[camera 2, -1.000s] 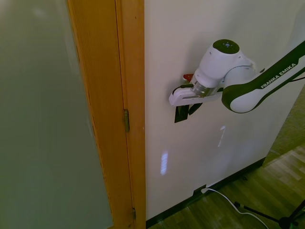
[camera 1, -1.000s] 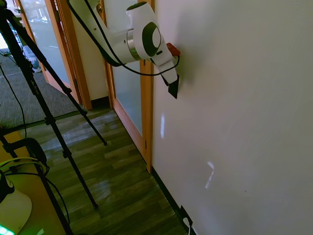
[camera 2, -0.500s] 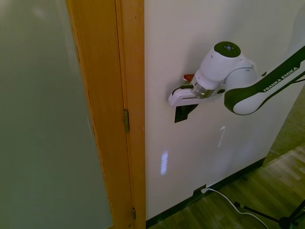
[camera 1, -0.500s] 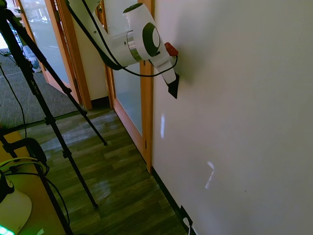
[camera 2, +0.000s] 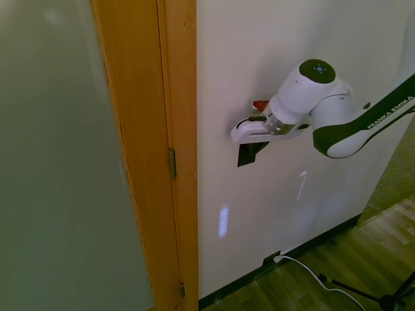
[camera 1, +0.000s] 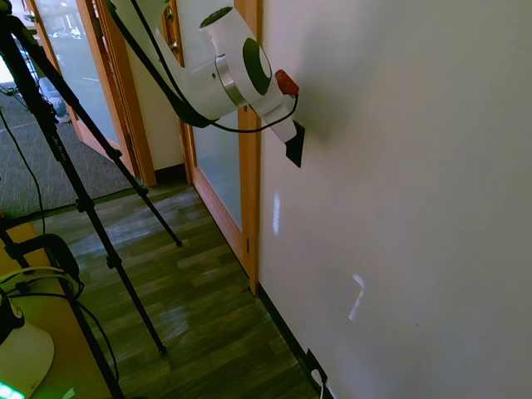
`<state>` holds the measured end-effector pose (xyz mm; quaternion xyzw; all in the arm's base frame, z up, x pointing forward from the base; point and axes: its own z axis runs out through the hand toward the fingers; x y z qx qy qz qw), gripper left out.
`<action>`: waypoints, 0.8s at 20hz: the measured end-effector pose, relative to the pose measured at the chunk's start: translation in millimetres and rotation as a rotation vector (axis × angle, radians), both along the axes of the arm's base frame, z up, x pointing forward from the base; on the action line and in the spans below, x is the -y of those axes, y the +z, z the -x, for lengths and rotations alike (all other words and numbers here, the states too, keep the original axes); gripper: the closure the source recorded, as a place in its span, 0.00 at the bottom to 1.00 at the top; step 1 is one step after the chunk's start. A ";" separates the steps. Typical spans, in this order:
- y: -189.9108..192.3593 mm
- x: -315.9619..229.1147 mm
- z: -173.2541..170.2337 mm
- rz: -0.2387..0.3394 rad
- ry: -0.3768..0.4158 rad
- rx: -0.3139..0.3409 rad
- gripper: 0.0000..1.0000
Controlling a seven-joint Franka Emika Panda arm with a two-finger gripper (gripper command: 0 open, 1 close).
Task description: Turn on the light
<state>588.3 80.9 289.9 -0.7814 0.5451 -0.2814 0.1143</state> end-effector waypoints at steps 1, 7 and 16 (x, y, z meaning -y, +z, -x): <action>8.0 0.8 2.5 -0.001 -0.005 0.023 1.00; 17.6 9.2 9.4 0.013 -0.012 0.043 0.00; 17.7 21.2 21.0 -0.012 -0.010 0.083 0.00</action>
